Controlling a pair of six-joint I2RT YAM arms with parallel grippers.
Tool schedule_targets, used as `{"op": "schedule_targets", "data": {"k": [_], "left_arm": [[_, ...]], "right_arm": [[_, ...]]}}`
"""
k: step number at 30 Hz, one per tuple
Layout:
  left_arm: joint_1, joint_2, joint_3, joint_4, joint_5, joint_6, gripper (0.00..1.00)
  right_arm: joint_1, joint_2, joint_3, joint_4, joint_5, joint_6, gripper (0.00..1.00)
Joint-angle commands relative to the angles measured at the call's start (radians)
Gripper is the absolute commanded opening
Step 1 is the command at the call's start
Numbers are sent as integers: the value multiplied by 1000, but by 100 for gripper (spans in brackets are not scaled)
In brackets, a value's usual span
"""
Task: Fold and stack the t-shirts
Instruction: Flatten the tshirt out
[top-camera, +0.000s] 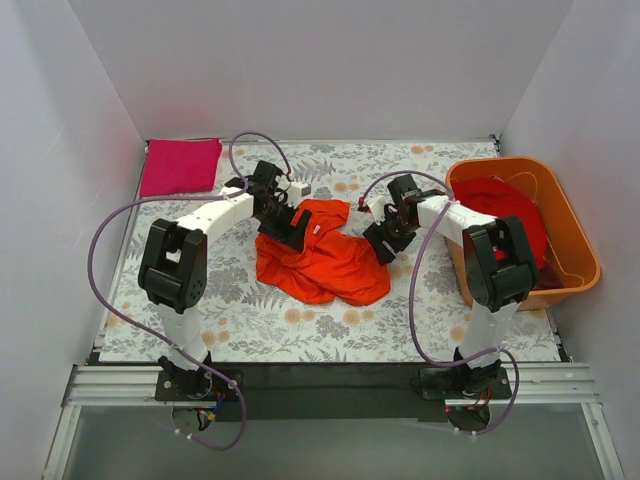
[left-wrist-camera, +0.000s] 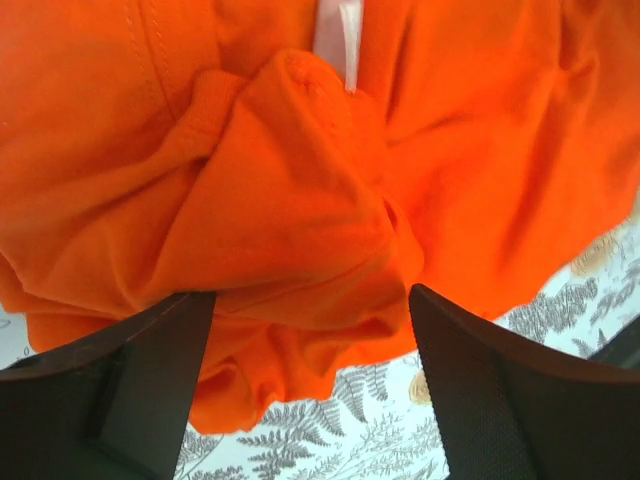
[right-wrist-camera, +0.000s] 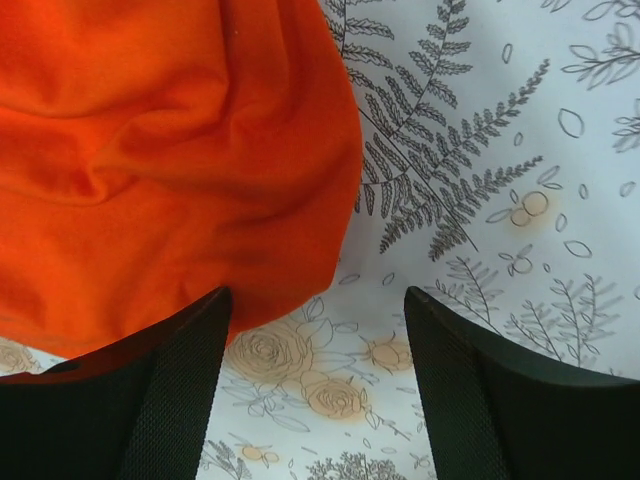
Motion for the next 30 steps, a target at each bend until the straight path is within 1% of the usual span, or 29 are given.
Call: {"op": "schedule_targets", "data": {"k": [1, 2, 3, 4, 5, 6, 7, 8, 9, 11, 12, 13, 14, 15, 16, 17, 18, 19, 20, 21, 23, 24, 25, 26, 27, 28, 29, 30], "left_arm": [[1, 23, 45, 43, -54, -23, 74], [1, 28, 45, 49, -68, -32, 67], [3, 28, 36, 57, -83, -38, 58], [9, 24, 36, 68, -115, -57, 46], [21, 14, 36, 69, -116, -66, 25], [61, -10, 53, 65, -108, -75, 12], [87, -24, 63, 37, -85, -83, 4], [116, -41, 79, 19, -76, -83, 0], [189, -77, 90, 1, -61, -83, 0], [278, -114, 113, -65, -16, -59, 0], [359, -128, 116, -134, -10, -36, 0], [387, -160, 104, -168, -7, -2, 0], [439, -177, 85, -196, -10, 56, 0], [502, -199, 56, -217, -16, 84, 0], [533, -222, 24, -245, -21, 109, 0], [561, -266, -49, -254, -33, 127, 0], [614, -285, -82, -271, -66, 173, 0], [636, -303, -116, -282, -80, 193, 0], [654, -331, -184, -288, -103, 213, 0], [690, -341, -217, -300, -152, 240, 0], [742, -360, -310, -300, -189, 259, 0], [754, -363, -332, -293, -203, 264, 0], [762, -365, -340, -276, -212, 270, 8], [770, -365, -337, -271, -191, 274, 19], [771, -366, -296, -276, -156, 281, 33], [770, -366, -271, -274, -62, 284, 42], [768, -363, -236, -276, 0, 290, 60], [762, -342, -160, -306, 81, 300, 66]], "right_arm": [[-1, 24, 26, 42, -24, 41, 72], [-2, 30, 26, 42, -26, 42, 67], [-2, 38, 29, 45, -23, 41, 52], [-2, 41, 29, 44, -6, 36, 42], [-4, 39, 34, 43, -1, 21, 30], [-10, 33, 37, 39, 3, 16, 3], [-15, 26, 43, 36, 17, 15, 1], [-19, 15, 58, 31, 18, 10, 1], [-33, -8, 68, 19, 17, -5, 1], [-42, -45, 74, -6, 20, -24, 1], [-44, -90, 66, -10, 17, -54, 1], [-42, -115, 55, -22, -1, -68, 1], [-42, -137, 40, -35, -9, -80, 1], [-38, -173, 13, -48, -15, -97, 1], [-33, -187, -7, -73, -20, -132, 1], [-27, -201, -26, -113, -20, -151, 1], [-15, -226, -73, -136, -20, -168, 1], [-10, -241, -98, -153, -20, -204, 1], [-3, -255, -124, -182, -14, -220, 1], [13, -284, -174, -191, -9, -234, 1], [36, -324, -214, -206, 5, -274, 1], [44, -333, -230, -210, 11, -287, 1], [51, -345, -253, -210, 26, -298, 1], [60, -356, -262, -210, 31, -332, 1], [76, -378, -270, -210, 34, -347, 1], [85, -388, -277, -207, 31, -361, 1], [91, -401, -291, -207, 29, -378, 1], [100, -421, -299, -205, 23, -405, 3]]}}
